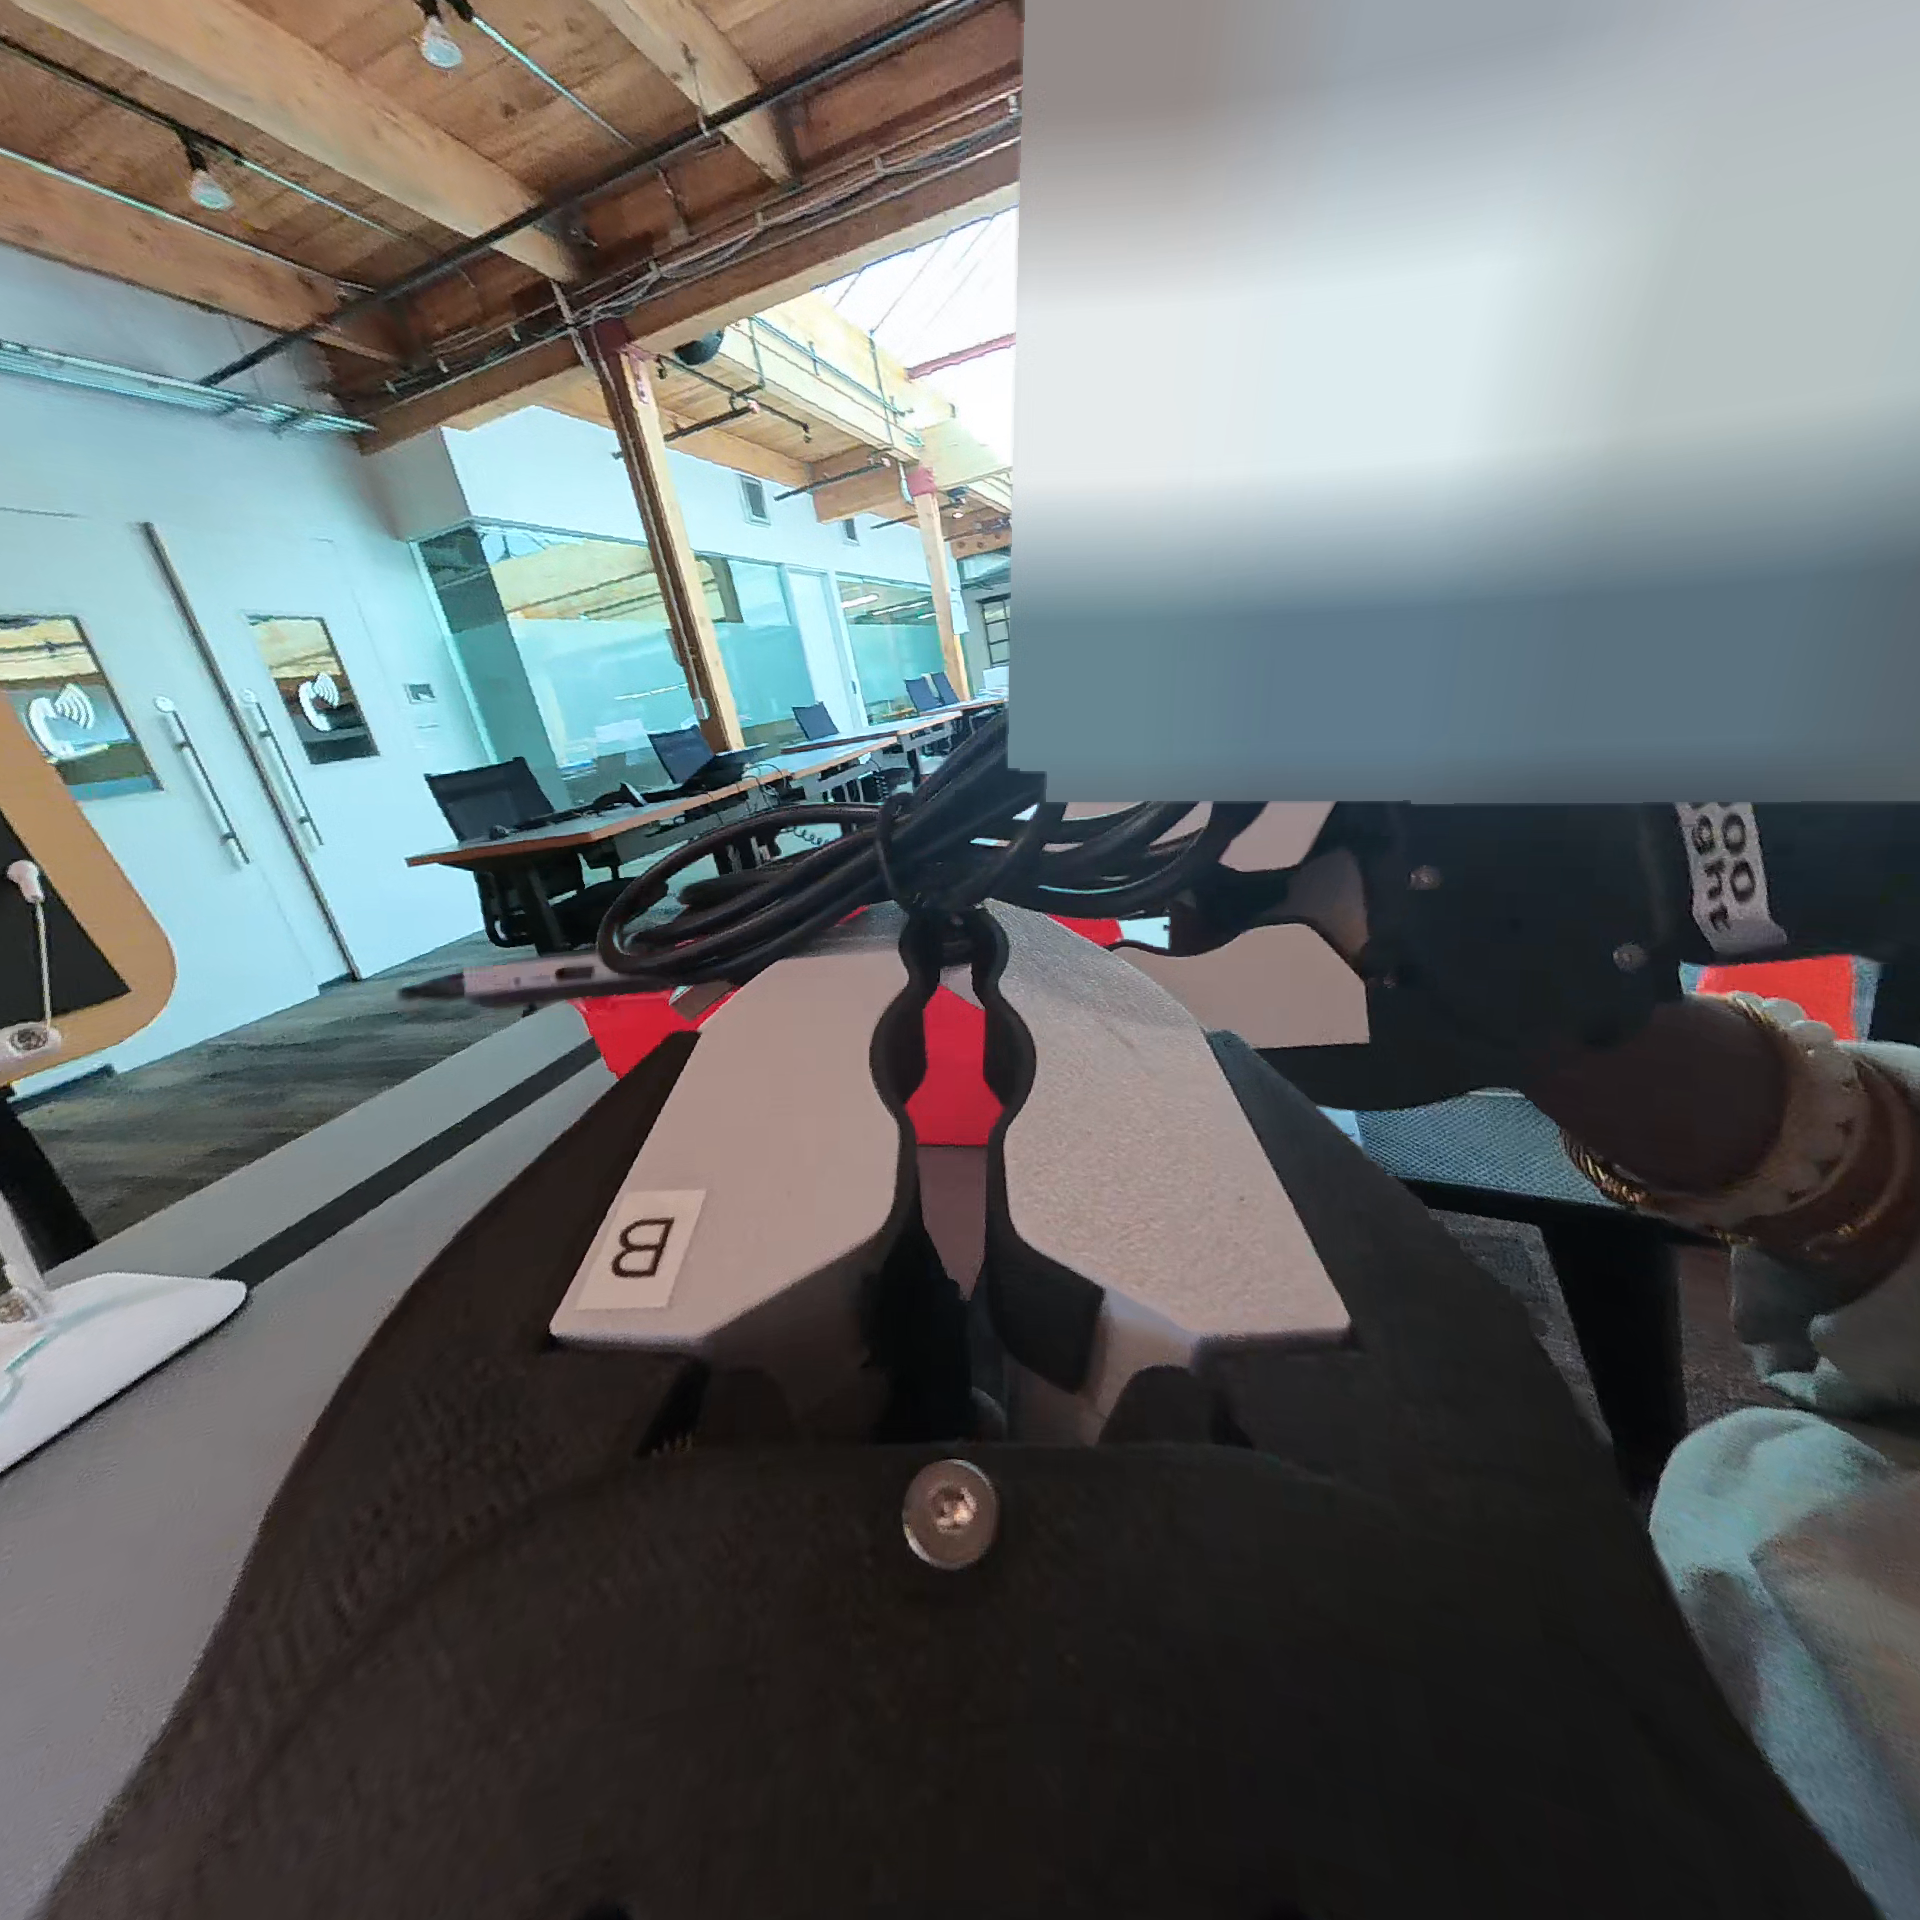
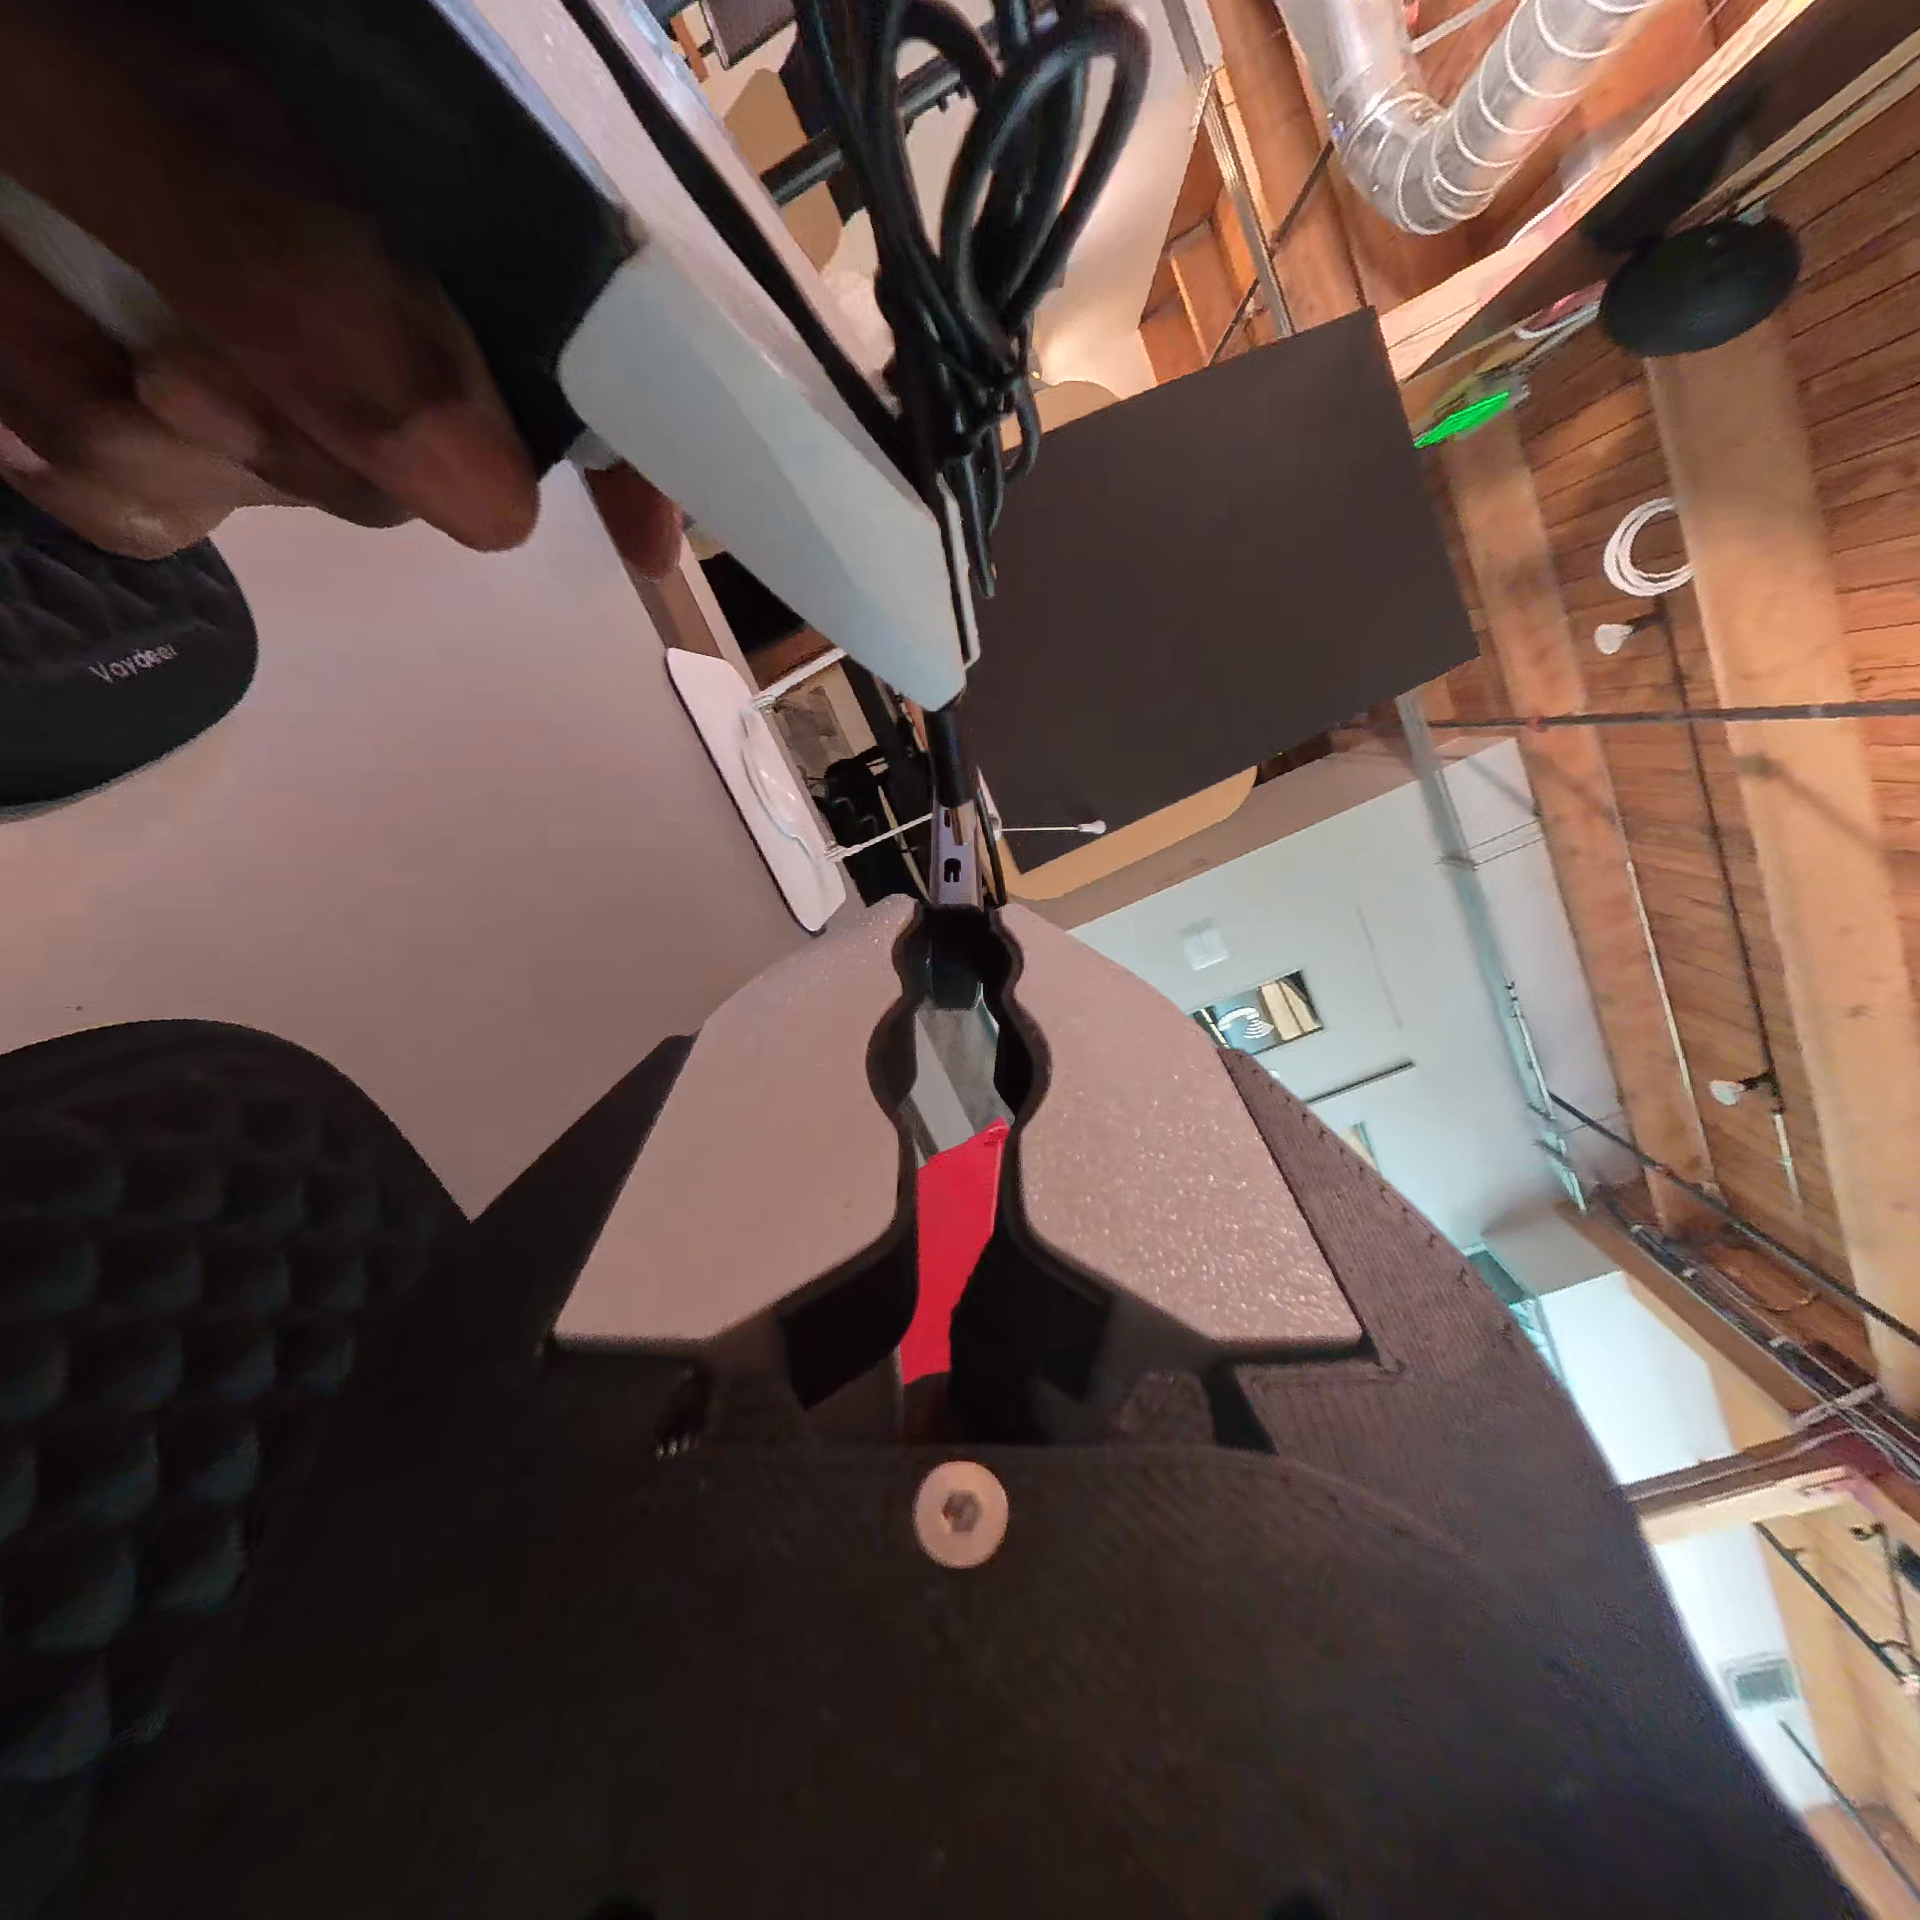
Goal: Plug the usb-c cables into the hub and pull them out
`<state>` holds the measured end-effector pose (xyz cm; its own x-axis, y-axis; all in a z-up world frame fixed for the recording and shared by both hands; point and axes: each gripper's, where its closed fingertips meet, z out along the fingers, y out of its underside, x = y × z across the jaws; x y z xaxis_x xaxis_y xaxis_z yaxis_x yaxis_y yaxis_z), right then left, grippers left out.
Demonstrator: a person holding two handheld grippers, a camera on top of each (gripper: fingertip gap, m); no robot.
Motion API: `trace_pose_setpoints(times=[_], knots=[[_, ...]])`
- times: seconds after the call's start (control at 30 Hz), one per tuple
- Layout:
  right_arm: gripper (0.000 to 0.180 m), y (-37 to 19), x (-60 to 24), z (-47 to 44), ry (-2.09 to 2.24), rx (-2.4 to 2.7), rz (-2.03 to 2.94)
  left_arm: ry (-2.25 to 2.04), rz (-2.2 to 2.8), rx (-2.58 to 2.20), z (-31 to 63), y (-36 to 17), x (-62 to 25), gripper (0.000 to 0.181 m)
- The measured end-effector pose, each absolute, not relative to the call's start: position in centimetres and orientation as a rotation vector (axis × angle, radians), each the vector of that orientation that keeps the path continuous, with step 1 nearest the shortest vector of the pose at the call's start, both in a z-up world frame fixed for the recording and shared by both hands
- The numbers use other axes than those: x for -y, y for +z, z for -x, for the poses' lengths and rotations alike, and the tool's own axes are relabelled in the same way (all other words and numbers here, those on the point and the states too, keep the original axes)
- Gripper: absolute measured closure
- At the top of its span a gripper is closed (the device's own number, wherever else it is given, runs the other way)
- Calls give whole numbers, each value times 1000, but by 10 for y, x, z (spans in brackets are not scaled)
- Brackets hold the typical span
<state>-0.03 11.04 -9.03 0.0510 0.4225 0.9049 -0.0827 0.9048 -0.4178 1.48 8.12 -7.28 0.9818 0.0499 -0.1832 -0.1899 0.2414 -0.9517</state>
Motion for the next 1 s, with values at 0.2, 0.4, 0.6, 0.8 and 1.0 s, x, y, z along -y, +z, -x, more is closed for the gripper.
trace_pose_setpoints(times=[0.2,0.4,0.6,0.8,1.0], knots=[[170,-87,-108,3,301,1416,239,119,1309,-50,-9,-74,-84,175],[170,-87,-110,4,315,1397,242,108,1327,-44,-9,-76,-85,175],[170,-87,-109,3,322,1387,220,67,1330,-36,-10,-78,-87,175],[171,-83,-105,-2,333,1355,159,40,1319,-63,-15,-75,-84,175],[171,-83,-101,-6,347,1374,125,23,1332,-86,-16,-76,-83,175]])
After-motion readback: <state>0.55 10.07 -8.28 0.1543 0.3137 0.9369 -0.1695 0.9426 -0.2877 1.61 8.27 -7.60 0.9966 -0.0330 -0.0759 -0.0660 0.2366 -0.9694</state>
